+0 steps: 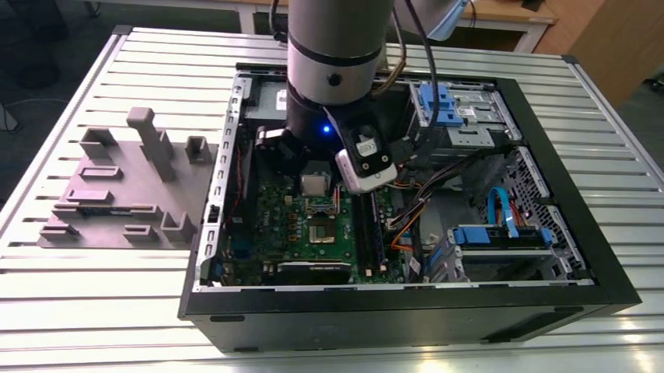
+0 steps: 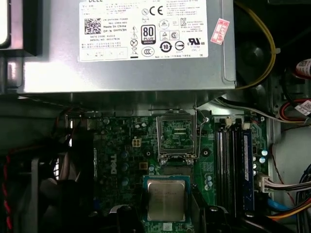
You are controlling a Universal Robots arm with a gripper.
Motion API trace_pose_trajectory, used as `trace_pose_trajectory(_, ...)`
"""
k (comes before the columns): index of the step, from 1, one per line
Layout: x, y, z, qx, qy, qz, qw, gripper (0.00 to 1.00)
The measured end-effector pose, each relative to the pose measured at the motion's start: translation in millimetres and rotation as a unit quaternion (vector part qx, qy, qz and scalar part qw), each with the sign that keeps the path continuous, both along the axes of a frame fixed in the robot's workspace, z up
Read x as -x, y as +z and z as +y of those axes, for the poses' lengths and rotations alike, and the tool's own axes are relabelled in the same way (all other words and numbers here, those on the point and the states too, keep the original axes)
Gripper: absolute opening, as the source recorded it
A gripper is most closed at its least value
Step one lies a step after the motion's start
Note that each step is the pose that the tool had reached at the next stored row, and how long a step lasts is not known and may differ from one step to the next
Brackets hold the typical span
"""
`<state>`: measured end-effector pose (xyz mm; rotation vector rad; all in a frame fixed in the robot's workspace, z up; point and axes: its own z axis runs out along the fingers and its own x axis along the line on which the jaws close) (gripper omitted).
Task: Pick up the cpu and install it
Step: 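Place the cpu into insertion slot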
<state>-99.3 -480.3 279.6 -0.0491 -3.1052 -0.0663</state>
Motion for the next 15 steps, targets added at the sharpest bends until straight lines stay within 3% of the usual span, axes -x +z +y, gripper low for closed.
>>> trace_pose_trajectory(15,-0.3,-26.6,0.0,-0.0001,0.000,-0.0001,1.00000,0.47)
